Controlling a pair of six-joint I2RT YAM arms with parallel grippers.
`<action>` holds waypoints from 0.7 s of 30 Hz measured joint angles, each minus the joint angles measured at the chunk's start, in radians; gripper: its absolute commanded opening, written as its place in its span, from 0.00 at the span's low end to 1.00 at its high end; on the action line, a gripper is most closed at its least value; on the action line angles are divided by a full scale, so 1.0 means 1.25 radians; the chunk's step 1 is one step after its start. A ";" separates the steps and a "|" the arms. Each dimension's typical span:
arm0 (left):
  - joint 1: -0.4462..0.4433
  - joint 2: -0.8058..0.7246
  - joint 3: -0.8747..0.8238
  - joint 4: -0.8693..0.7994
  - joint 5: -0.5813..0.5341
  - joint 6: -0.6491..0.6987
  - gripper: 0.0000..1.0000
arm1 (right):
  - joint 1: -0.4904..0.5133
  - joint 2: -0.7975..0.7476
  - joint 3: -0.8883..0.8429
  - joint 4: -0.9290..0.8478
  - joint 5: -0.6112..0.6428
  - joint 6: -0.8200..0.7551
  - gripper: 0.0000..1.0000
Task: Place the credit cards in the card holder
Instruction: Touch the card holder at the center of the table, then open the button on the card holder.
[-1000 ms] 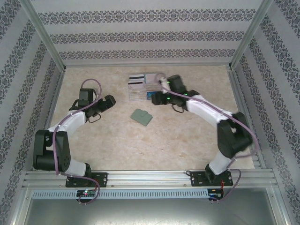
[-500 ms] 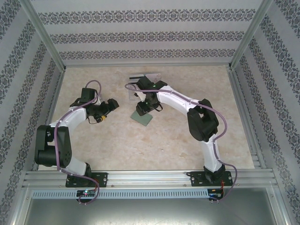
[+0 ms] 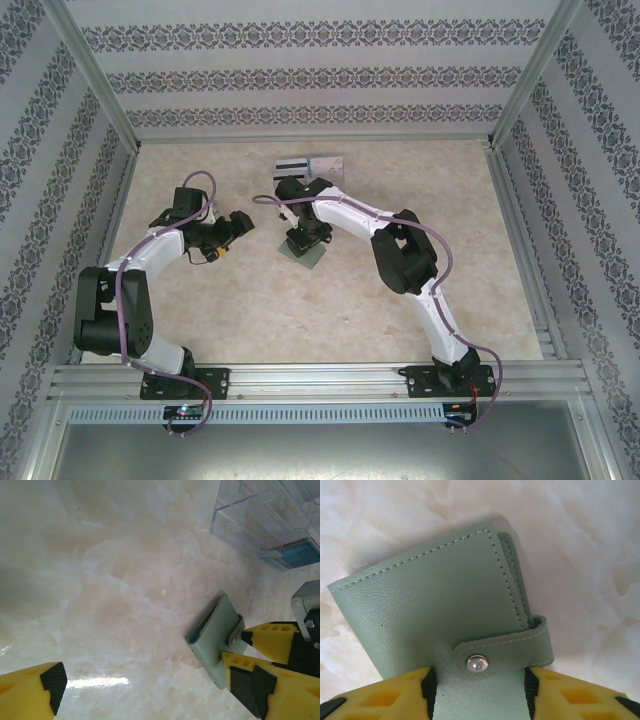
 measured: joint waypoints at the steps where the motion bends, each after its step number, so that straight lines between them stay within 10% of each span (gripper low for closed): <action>1: 0.000 0.002 0.000 0.000 0.002 0.000 0.96 | 0.000 0.002 0.004 0.000 0.002 0.000 0.51; 21: 0.000 0.018 0.018 0.000 0.024 -0.002 0.94 | 0.000 0.022 0.073 -0.019 0.023 -0.001 0.52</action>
